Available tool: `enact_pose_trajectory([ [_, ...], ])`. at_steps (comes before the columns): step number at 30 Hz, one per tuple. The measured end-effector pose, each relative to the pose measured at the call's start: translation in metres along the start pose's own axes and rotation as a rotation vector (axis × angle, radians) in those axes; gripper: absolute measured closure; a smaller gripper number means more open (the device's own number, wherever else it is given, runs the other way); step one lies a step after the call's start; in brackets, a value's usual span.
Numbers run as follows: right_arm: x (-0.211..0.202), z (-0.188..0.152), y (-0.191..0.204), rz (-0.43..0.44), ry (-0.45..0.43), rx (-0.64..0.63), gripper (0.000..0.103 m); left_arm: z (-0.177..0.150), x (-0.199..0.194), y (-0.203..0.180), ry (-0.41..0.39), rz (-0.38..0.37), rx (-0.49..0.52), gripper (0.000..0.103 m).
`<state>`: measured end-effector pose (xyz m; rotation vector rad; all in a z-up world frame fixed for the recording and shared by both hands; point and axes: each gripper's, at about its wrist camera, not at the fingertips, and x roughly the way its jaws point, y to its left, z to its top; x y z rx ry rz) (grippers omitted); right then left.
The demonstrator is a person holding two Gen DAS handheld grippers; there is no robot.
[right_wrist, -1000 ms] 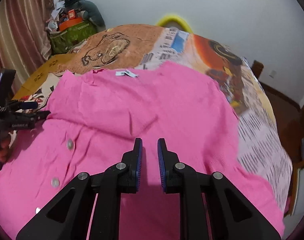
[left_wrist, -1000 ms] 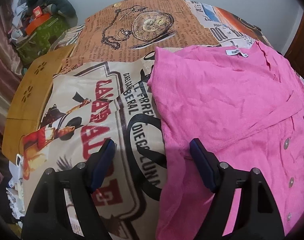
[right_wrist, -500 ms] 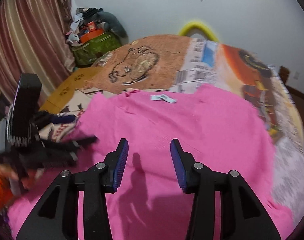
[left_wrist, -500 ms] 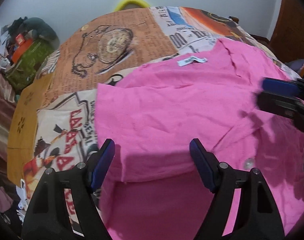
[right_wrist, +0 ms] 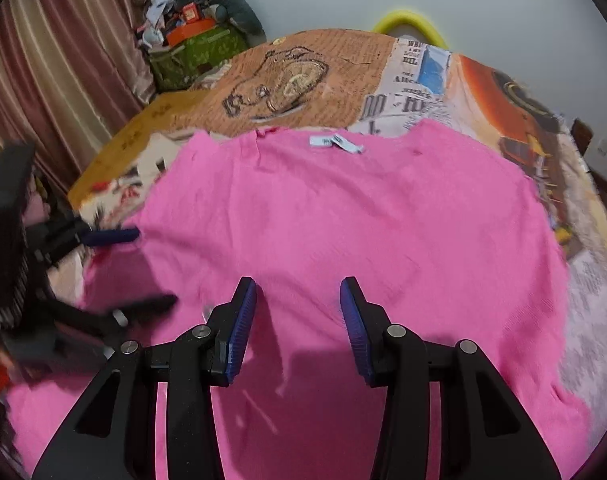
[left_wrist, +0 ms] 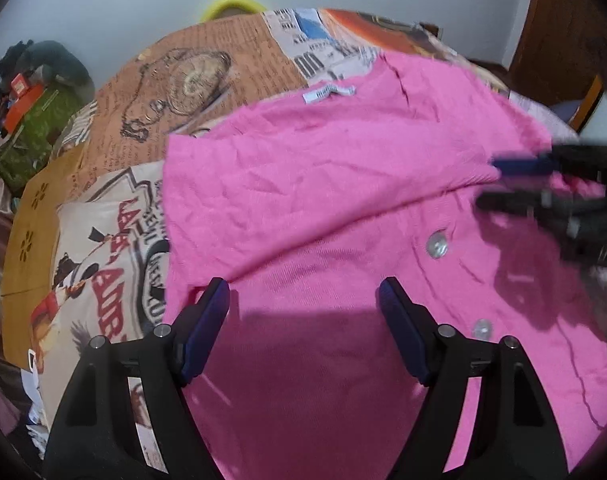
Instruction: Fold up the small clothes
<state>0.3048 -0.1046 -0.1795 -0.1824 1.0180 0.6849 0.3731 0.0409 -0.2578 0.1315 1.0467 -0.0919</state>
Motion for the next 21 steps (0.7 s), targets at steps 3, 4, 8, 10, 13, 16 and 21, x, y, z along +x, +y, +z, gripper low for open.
enact_pose_trajectory([
  [3,-0.008,-0.017,-0.004,0.001,0.009,0.014,0.063,0.006,-0.014,0.008,-0.034,0.029,-0.030,0.026],
  [4,-0.014,-0.022,-0.005,0.001,0.005,0.018,0.063,0.009,-0.016,0.012,-0.042,0.037,-0.043,0.026],
  [8,-0.034,-0.035,-0.008,0.039,-0.021,0.082,0.063,0.031,-0.012,0.026,-0.053,0.067,-0.096,0.026],
  [10,-0.046,-0.044,-0.010,0.037,-0.042,0.108,0.063,0.042,-0.002,0.029,-0.046,0.073,-0.104,0.026],
  [13,-0.061,-0.056,-0.013,0.009,-0.076,0.134,0.063,0.054,0.020,0.024,0.002,0.070,-0.109,0.026],
  [16,-0.077,-0.070,-0.019,-0.049,-0.101,0.162,0.063,0.052,0.030,0.015,0.040,0.005,-0.127,0.026],
  [21,-0.107,-0.094,-0.035,-0.156,-0.131,0.189,0.056,0.038,0.022,-0.021,0.031,-0.028,-0.058,0.025],
])
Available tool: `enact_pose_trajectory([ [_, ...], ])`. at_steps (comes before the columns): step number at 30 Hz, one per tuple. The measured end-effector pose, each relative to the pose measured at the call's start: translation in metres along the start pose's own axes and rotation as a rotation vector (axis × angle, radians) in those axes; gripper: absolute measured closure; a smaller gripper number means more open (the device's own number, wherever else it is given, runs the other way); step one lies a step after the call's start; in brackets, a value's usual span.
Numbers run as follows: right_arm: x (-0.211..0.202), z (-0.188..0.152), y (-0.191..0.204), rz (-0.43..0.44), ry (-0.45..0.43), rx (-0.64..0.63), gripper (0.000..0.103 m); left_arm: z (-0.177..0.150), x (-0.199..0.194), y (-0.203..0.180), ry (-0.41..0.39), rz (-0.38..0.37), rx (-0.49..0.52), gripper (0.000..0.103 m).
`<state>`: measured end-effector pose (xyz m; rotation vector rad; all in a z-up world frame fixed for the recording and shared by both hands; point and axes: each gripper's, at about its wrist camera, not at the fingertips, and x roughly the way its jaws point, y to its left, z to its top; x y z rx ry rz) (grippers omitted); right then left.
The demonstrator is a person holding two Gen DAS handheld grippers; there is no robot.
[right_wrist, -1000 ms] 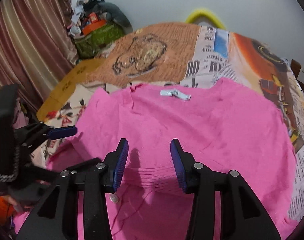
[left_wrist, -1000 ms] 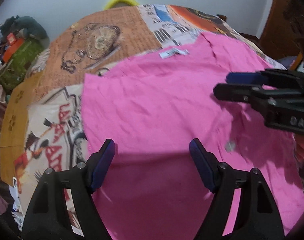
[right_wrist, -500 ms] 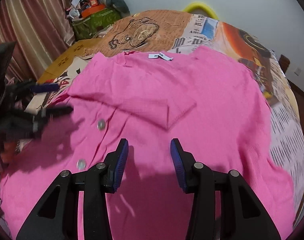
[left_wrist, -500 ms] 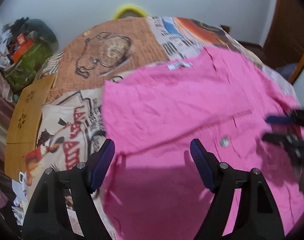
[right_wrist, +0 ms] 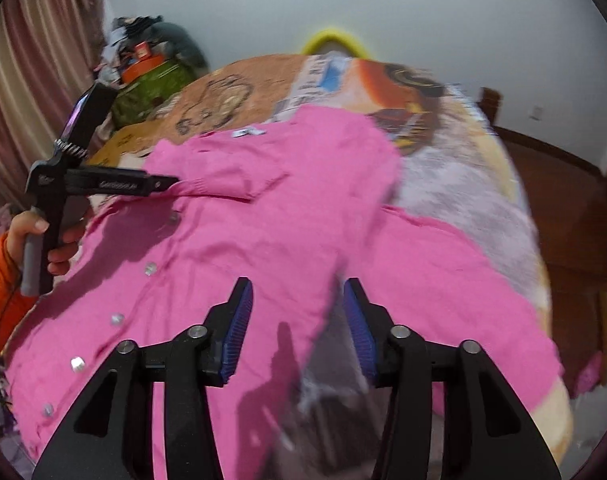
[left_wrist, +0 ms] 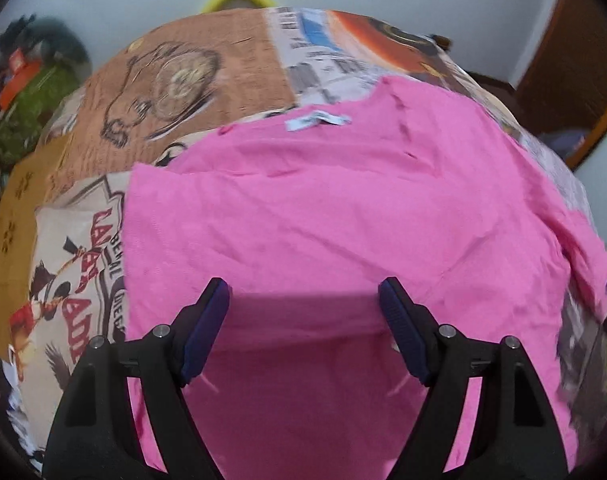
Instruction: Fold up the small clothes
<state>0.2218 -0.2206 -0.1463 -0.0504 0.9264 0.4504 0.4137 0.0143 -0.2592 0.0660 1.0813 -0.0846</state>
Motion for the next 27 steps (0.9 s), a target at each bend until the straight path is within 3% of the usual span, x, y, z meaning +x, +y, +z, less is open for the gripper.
enact_pose_trajectory([
  [4,-0.019,-0.011,-0.017,-0.054,-0.025,0.040,0.056,-0.007,-0.006,-0.019,-0.011,0.074,0.070,0.026],
  [9,-0.038,-0.026,-0.038,-0.088,-0.047,0.118,0.055,-0.011,-0.025,-0.016,-0.018,0.046,0.033,0.026],
  [14,-0.047,-0.041,-0.061,-0.149,-0.039,0.177,0.055,-0.025,-0.052,-0.008,-0.069,0.091,0.025,0.023],
  [19,-0.054,-0.053,-0.087,-0.195,-0.037,0.240,0.055,-0.046,-0.061,0.005,-0.070,0.146,0.033,0.021],
  [27,-0.043,-0.061,-0.118,-0.199,-0.014,0.338,0.055,-0.075,-0.040,0.020,0.022,0.075,-0.042,0.021],
])
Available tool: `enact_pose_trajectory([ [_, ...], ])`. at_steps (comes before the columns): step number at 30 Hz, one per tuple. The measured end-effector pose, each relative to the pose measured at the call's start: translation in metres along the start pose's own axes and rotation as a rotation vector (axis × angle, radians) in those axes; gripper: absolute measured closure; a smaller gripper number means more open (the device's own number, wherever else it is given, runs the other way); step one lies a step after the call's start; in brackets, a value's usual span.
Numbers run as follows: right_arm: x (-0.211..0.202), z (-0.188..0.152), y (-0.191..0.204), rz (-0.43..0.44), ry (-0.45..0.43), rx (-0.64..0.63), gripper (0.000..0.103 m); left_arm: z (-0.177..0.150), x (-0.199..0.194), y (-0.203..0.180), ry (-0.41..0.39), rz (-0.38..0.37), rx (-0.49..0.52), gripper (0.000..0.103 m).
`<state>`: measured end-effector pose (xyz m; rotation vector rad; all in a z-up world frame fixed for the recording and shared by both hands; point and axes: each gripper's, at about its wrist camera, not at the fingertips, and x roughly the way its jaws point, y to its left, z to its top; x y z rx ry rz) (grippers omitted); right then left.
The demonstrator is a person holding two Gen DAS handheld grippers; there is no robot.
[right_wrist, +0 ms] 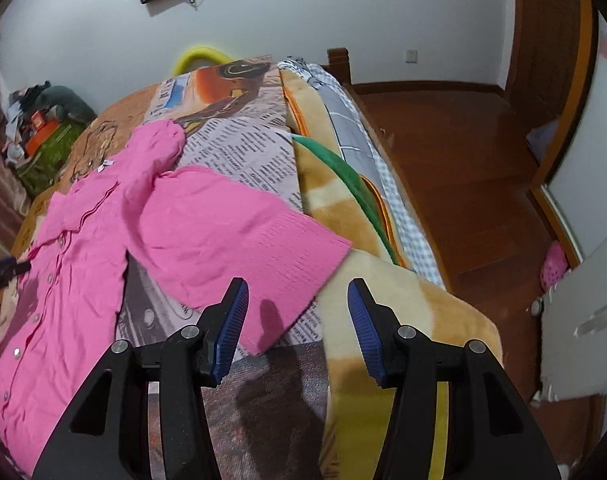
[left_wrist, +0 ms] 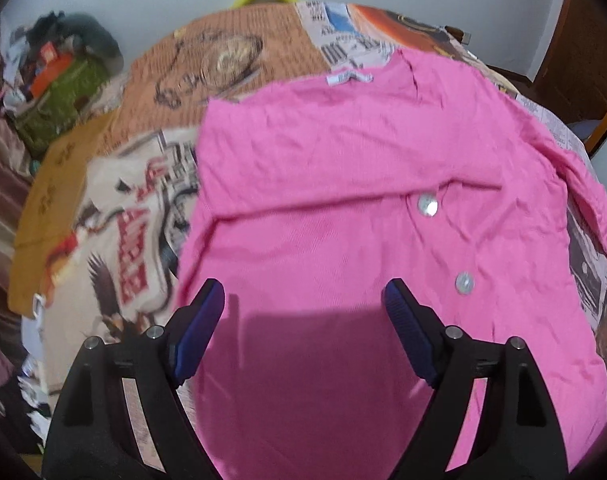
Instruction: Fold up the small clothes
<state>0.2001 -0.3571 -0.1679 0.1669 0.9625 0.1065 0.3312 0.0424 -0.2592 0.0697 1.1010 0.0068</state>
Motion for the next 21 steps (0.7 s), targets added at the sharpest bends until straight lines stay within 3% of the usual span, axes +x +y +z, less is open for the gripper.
enact_pose_trajectory([
  [8,0.016,0.007,-0.007,-0.013,-0.021,0.022,0.055,-0.009,0.013,-0.011,0.018,-0.001,0.010,0.014],
  [10,0.015,0.009,-0.008,-0.008,-0.036,0.031,0.064,-0.009,0.013,-0.011,0.016,0.000,0.012,0.014],
  [12,0.013,0.010,-0.009,0.004,-0.048,0.034,0.084,-0.010,0.013,-0.010,0.014,-0.005,0.005,0.014],
  [14,0.013,0.012,-0.008,0.015,-0.050,0.032,0.094,-0.010,0.014,-0.008,0.016,-0.015,-0.006,0.013],
  [21,-0.013,0.028,0.001,-0.008,-0.116,0.000,0.097,-0.009,0.002,-0.002,-0.019,0.011,-0.009,0.014],
])
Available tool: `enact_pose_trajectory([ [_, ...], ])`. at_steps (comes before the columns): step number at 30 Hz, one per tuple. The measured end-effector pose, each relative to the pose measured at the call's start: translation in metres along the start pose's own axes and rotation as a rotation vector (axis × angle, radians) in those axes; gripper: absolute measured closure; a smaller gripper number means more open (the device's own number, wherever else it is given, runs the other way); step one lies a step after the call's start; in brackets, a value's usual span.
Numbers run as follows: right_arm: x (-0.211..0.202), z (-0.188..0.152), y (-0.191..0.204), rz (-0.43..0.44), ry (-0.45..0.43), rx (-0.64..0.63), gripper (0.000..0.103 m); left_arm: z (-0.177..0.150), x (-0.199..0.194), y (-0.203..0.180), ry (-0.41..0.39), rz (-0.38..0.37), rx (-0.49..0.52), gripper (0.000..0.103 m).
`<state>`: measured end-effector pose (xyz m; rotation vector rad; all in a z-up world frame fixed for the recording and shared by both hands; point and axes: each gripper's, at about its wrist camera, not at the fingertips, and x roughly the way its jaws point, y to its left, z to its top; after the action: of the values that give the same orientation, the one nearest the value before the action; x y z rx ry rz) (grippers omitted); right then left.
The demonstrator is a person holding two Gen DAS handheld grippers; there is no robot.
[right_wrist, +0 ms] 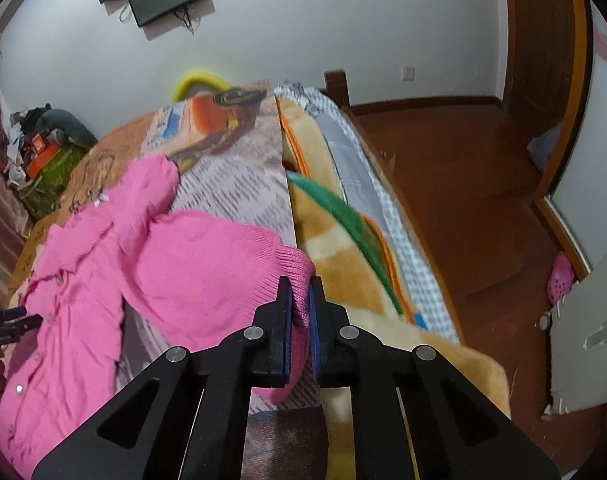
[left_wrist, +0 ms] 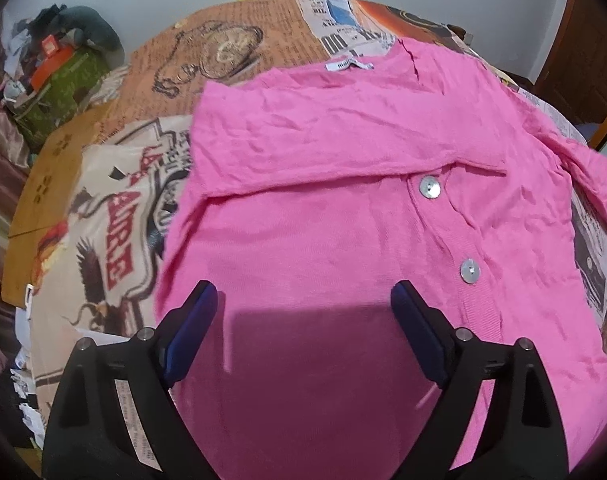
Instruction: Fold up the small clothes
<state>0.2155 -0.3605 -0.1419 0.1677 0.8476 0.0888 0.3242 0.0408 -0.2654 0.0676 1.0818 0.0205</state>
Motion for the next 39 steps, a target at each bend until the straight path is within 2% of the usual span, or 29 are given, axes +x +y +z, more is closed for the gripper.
enact_pose_trajectory([
  [7,-0.048,0.055,0.028,-0.018,-0.103,-0.124,0.097,0.002,-0.023,0.013,-0.075,0.000,-0.017,0.014],
  [11,-0.059,0.083,0.064,0.043,-0.135,-0.181,0.097,0.005,-0.038,0.024,-0.117,-0.004,-0.036,0.014],
  [15,-0.056,0.093,0.119,0.118,-0.137,-0.273,0.097,0.007,-0.052,0.038,-0.157,-0.023,-0.062,0.014],
  [21,-0.026,0.092,0.215,0.223,-0.109,-0.417,0.097,-0.001,-0.067,0.059,-0.191,-0.029,-0.085,0.014],
  [25,0.014,0.082,0.276,0.295,-0.042,-0.476,0.097,-0.010,-0.070,0.073,-0.191,-0.039,-0.105,0.014],
  [30,0.054,0.058,0.331,0.372,0.060,-0.516,0.097,-0.016,-0.067,0.086,-0.175,-0.024,-0.115,0.014],
  [34,0.079,0.041,0.351,0.421,0.160,-0.508,0.094,-0.014,-0.063,0.094,-0.168,-0.016,-0.133,0.014],
  [37,0.076,0.036,0.348,0.447,0.173,-0.511,0.082,-0.010,-0.058,0.098,-0.162,-0.028,-0.155,0.014],
  [39,0.067,0.039,0.340,0.440,0.143,-0.508,0.067,-0.005,-0.056,0.097,-0.159,-0.034,-0.162,0.014],
])
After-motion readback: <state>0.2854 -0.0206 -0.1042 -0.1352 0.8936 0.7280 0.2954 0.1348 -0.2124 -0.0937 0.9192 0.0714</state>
